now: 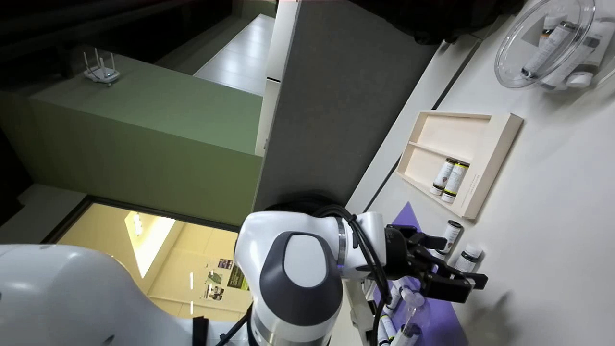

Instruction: Pick a white bottle from the counter and place it on the tray

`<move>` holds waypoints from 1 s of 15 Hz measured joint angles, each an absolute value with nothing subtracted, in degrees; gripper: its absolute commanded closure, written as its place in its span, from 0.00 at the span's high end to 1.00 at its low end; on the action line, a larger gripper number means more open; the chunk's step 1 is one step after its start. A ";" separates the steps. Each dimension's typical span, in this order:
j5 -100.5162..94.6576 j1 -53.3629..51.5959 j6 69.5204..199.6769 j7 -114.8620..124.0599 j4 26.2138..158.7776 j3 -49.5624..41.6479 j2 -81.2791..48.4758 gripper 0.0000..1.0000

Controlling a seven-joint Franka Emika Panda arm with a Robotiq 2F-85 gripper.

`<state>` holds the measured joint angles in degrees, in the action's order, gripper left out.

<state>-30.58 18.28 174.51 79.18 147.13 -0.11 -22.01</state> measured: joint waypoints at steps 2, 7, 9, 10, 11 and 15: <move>-30.37 16.53 175.24 79.70 145.45 -0.97 -24.71 0.74; -20.57 12.35 176.11 73.79 143.32 -2.27 -28.36 0.45; -10.97 10.38 175.71 66.82 143.25 -2.30 -28.18 0.32; -7.41 10.22 175.24 63.13 143.22 -1.98 -28.03 0.27; -4.57 9.99 174.50 59.58 143.23 -1.98 -27.78 0.19; 0.80 7.57 170.93 47.43 143.64 -5.06 -25.16 0.13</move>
<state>0.80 7.57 170.93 47.43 143.64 -5.06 -25.16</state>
